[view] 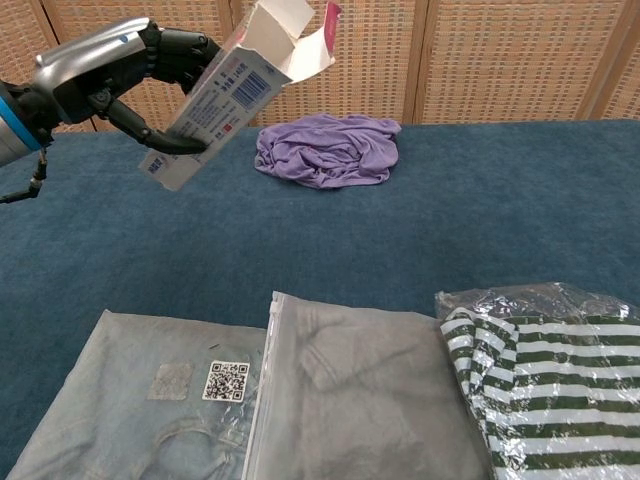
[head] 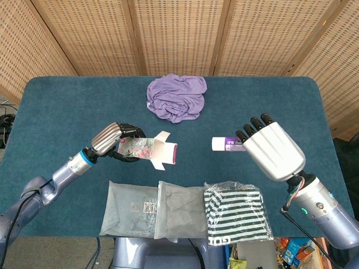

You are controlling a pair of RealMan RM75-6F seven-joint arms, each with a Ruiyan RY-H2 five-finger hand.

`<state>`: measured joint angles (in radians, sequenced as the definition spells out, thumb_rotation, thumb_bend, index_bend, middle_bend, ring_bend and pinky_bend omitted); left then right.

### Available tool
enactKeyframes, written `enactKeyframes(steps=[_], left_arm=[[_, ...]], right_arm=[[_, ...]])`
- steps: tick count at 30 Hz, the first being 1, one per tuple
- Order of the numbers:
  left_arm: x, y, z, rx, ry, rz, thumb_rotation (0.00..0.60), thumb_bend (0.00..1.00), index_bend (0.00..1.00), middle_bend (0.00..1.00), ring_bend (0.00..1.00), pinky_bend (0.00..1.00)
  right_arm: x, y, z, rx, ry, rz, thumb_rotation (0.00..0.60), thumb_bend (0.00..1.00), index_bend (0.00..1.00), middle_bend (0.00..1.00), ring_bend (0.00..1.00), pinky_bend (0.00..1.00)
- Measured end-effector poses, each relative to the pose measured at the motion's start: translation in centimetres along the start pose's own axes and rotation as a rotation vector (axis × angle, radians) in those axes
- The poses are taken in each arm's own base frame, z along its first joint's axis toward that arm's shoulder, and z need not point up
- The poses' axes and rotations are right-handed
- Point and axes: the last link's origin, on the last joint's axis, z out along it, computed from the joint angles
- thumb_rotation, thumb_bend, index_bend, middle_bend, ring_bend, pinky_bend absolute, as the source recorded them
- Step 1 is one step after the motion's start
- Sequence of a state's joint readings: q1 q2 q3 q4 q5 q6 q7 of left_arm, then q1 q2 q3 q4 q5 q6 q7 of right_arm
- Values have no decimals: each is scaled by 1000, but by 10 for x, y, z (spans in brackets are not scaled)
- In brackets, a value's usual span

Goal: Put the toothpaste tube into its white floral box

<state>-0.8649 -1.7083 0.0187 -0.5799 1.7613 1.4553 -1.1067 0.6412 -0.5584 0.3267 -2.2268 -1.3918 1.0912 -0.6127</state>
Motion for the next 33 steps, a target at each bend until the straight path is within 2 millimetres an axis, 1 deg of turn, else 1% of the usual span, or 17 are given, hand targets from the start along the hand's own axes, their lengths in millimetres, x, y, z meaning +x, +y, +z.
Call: enactKeyframes(steps=[3,9,19,25,33], left_arm=[[-5,2,11,-4,4,-1,600,538,536,509,465,527],[-5,4,27,3,15,-2,600,539,536,509,465,527],[-9,7,50,24,32,-8,600,538,541,509,465,529],[-17,11,56,10,20,-14,600,538,543,509,465,529],[-21,14,62,4,23,-17,600,539,545,509,466,530]], right_arm=[[5,-4,10,16,-8,-20,600,811,582,613,467,468],[14,-19,34,60,-19,-62,600,827,585,615,471,468],[11,-48,64,113,-38,-93,600,828,586,616,474,468],[8,-56,76,93,-33,-111,600,828,590,620,479,468],[3,-60,81,90,-58,-166,600,830,590,620,480,468]])
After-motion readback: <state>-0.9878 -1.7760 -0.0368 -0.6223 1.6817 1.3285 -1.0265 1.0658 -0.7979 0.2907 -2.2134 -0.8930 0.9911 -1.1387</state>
